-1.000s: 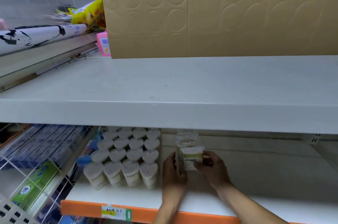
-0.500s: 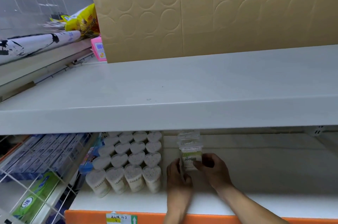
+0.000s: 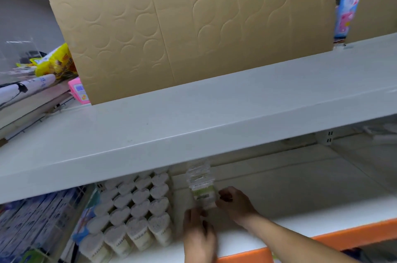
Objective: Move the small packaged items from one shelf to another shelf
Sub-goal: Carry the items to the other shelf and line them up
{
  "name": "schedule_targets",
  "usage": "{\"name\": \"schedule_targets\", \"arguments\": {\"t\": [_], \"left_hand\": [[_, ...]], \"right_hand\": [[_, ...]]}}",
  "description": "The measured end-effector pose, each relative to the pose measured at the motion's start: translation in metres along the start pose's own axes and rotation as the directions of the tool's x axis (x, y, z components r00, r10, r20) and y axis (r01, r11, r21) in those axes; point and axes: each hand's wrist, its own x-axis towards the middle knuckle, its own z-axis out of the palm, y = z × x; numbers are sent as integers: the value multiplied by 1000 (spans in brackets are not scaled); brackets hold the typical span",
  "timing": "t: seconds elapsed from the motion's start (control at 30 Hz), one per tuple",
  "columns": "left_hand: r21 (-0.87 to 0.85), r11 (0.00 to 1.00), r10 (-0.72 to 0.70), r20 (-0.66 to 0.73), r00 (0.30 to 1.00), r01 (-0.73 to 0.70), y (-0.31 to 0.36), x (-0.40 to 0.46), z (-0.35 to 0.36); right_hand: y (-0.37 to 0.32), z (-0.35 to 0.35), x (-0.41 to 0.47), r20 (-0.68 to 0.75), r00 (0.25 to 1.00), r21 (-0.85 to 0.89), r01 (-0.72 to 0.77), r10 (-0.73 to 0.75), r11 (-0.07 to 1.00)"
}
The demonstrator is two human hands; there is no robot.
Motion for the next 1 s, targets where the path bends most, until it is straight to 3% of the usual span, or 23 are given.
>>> {"name": "schedule_targets", "arguments": {"t": [0.13, 0.23, 0.4, 0.5, 0.8, 1.0], "left_hand": [[20, 997, 73, 196, 978, -78, 17, 12, 10], [125, 988, 29, 400, 916, -86, 37, 21, 23], [106, 982, 83, 510, 856, -159, 78, 27, 56], [112, 971, 112, 569, 815, -212, 107, 25, 78], [119, 943, 134, 718, 683, -310, 192, -1, 138], [104, 927, 115, 835, 538, -360, 264, -19, 180]], "right_hand": [[-7, -38, -4, 63, 998, -259, 39, -23, 965], [-7, -75, -9, 106, 994, -351, 55, -18, 935], [2, -135, -24, 229, 972, -572, 99, 43, 814], [13, -173, -39, 211, 973, -682, 76, 96, 728], [44, -268, -84, 110, 982, -790, -5, 151, 613], [69, -335, -100, 68, 987, -826, -27, 146, 563]]}}
